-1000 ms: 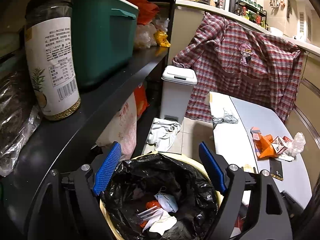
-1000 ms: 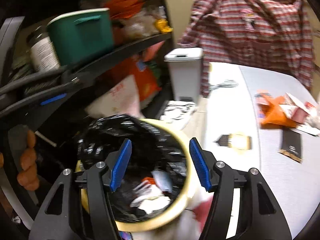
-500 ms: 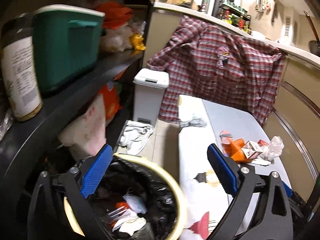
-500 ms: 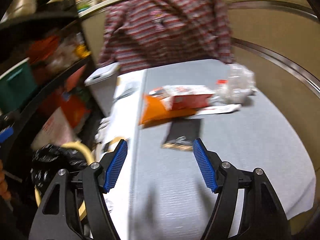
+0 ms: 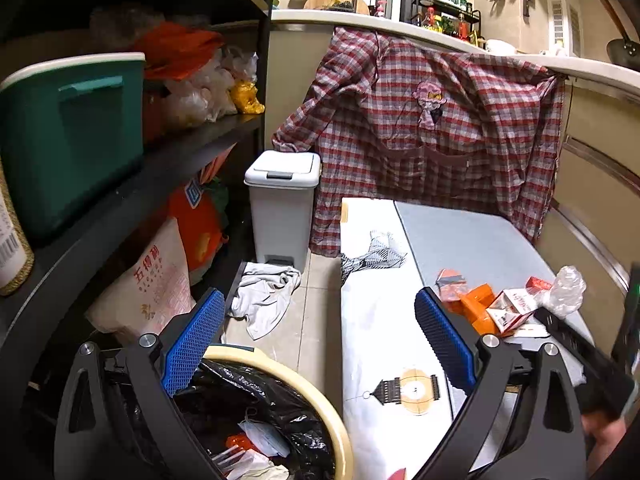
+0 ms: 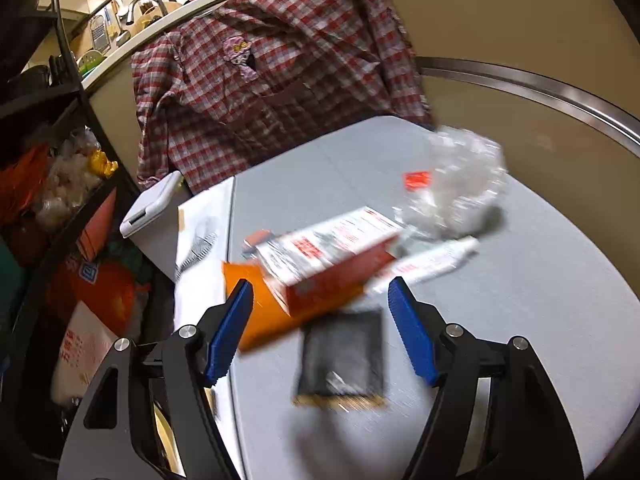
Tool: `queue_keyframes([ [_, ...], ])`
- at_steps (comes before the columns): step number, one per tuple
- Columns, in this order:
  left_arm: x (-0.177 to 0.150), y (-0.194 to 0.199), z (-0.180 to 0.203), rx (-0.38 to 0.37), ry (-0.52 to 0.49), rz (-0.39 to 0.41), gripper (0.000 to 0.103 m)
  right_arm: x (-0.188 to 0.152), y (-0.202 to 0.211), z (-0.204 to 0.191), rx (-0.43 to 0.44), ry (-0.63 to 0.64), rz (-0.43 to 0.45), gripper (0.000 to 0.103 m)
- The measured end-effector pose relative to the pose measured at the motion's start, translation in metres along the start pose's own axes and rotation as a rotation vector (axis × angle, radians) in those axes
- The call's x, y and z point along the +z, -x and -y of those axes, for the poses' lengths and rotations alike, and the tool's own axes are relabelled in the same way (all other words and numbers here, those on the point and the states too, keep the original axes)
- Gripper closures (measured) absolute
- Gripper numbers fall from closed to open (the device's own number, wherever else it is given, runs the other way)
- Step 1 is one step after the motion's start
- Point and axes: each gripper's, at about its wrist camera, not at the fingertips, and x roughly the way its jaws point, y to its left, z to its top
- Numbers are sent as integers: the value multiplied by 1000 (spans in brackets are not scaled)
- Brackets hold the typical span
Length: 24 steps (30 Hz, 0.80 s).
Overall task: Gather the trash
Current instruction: 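Move both open grippers back to the table, right toward the milk carton, then grasp the white milk carton with the right gripper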
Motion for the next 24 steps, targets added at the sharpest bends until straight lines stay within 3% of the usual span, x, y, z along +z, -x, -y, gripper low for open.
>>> queue_keyframes([
  [4, -2, -12, -5, 26, -14, -17, 10, 5, -24, -18, -26, 0, -2, 33],
  [9, -4, -21, -21, 56, -6, -28, 10, 10, -51, -23, -122, -39, -20, 32],
  [12, -4, -23, -29, 63, 6, -35, 10, 15, -61, -22, -169, -65, -1, 26],
  [16, -5, -25, -35, 69, 3, -40, 10, 14, -68, -21, -222, -39, -20, 27],
  [17, -5, -25, -36, 68, 5, -40, 10, 12, -65, -19, -219, -43, -12, 35],
  [19, -5, -25, -36, 64, 11, -37, 10, 6, -58, -18, -208, -16, -18, 64],
  [21, -4, -23, -36, 51, 21, -33, 10, 3, -48, -16, -196, 4, -5, 81],
  [22, -3, -22, -34, 45, 22, -30, 10, 1, -44, -14, -190, 3, -1, 103],
  [24, -2, -19, -31, 34, 22, -21, 10, -1, -35, -2, -156, -37, -21, 103],
])
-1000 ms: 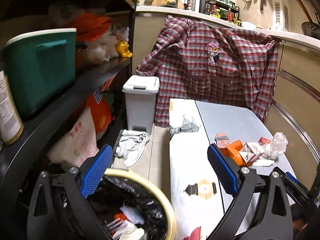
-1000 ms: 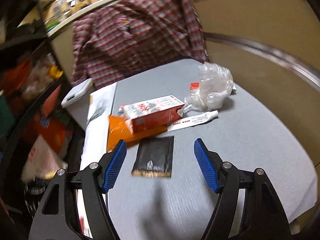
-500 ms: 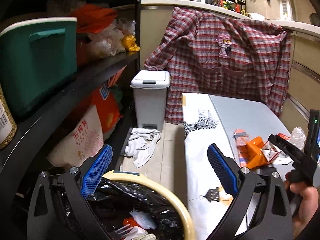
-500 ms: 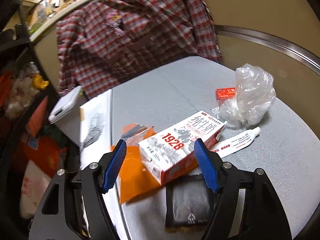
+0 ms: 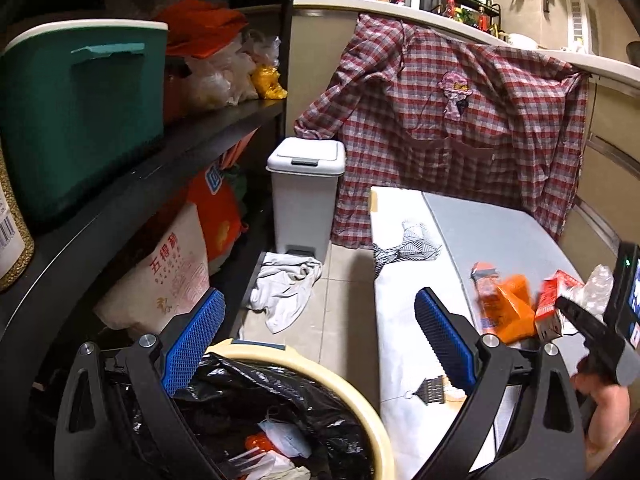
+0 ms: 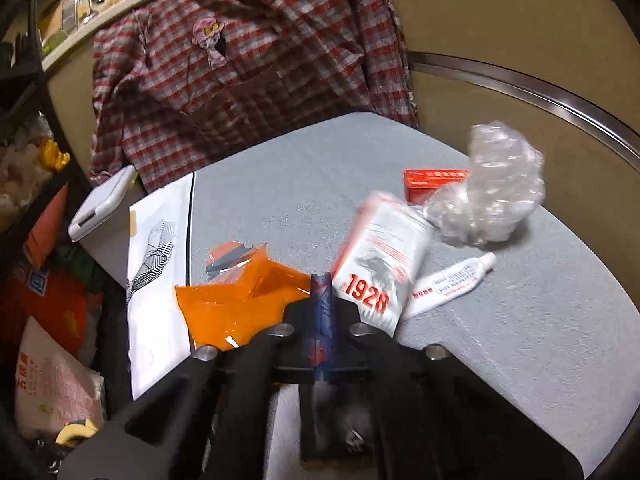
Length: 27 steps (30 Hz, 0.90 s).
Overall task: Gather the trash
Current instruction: 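Grasp the white milk carton with the right gripper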
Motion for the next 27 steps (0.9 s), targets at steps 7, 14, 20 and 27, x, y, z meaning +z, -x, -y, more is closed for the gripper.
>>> queue_keyframes([
  [7, 0, 16, 16, -31, -16, 41, 10, 1, 12, 45, 46, -132, -47, 94],
  [14, -2, 23, 20, -42, -25, 61, 10, 18, -4, 30, 89, -59, -56, 45],
  [20, -2, 17, 15, -25, -42, 49, 10, 22, -34, 8, 19, 30, -55, 43],
  [27, -2, 14, 18, -48, -42, 40, 10, 23, -32, 11, 16, 78, -40, 70],
])
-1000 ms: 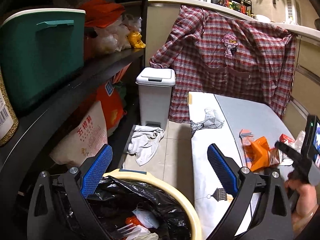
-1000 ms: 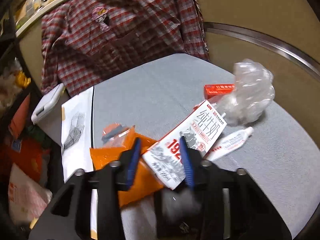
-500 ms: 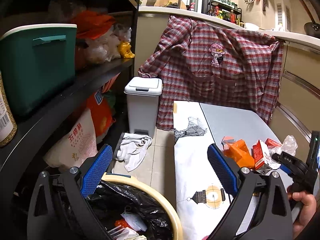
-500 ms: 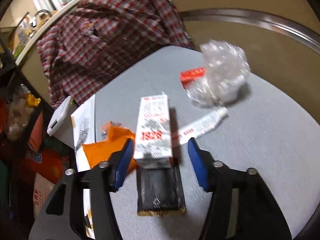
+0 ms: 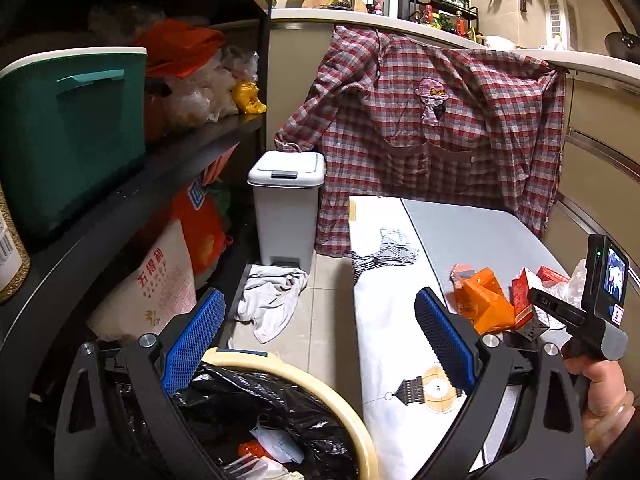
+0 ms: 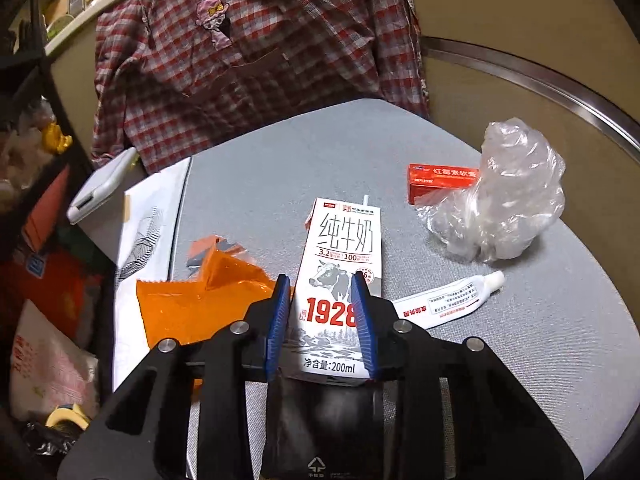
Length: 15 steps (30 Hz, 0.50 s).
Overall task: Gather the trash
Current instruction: 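Grasp the white milk carton with the right gripper, then grasp the orange snack bag with the left gripper while the right gripper holds the carton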
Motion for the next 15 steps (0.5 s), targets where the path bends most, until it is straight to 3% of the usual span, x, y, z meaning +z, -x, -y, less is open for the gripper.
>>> queue_keyframes([
  [1, 0, 1, 1, -4, -2, 4, 10, 1, 1, 2, 0, -7, 1, 67],
  [2, 0, 3, 3, -7, -7, 8, 10, 1, 2, 4, -5, -16, -2, 54],
  [3, 0, 4, 4, -9, -12, 12, 10, 2, 2, 6, -6, -22, 6, 49],
  [7, -3, 8, 8, -5, -42, 27, 10, 5, -6, 7, -29, -14, -10, 40],
  [10, -4, 8, 7, 6, -51, 23, 10, 3, -24, 9, -22, -35, -81, 39],
  [12, -3, 7, 6, 5, -44, 21, 10, -1, -32, 9, -11, -31, -103, 46],
  [13, -2, 6, 5, 2, -41, 19, 10, -2, -32, 10, -8, -34, -93, 53],
  [15, -2, 4, 6, -1, -42, 16, 10, -3, -25, 13, -14, -33, -56, 54],
])
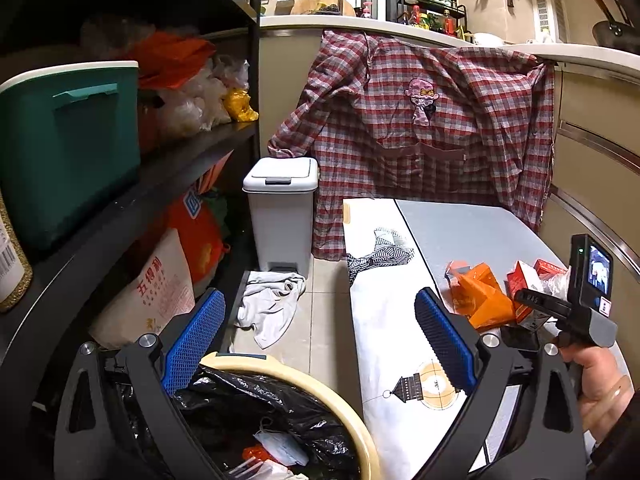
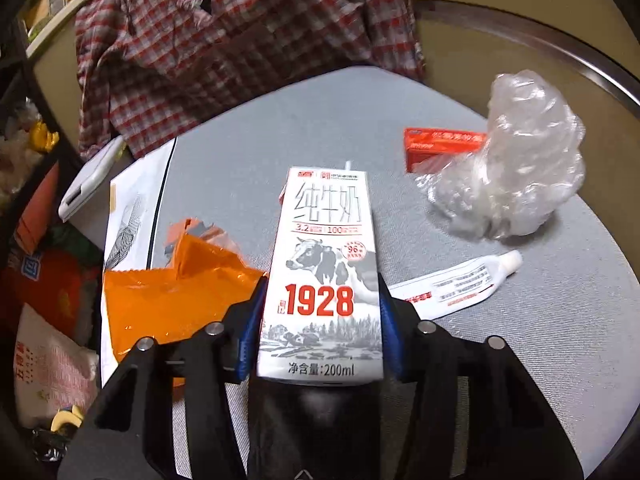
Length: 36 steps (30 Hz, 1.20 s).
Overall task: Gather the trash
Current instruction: 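Grasp the orange snack bag with the left gripper while the right gripper holds the carton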
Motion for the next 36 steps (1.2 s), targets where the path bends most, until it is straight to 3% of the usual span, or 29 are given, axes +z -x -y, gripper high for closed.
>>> queue_keyframes([
  [5, 0, -1, 6, -22, 3, -1, 10, 3, 43, 13, -5, 40, 84, 55],
  [12, 4, 5, 20, -86, 40, 14, 10, -8, 124, 57, -18, 69, 129, 55],
  [21, 4, -10, 64, -262, 71, -43, 10, -17, 215, 113, -30, 82, 247, 54],
  [27, -7, -45, 117, -305, -35, -88, 10, -23, 218, 132, -54, 76, 258, 54],
  [36, -12, -121, 164, -336, -111, -173, 10, -26, 181, 152, -36, -6, 133, 54],
])
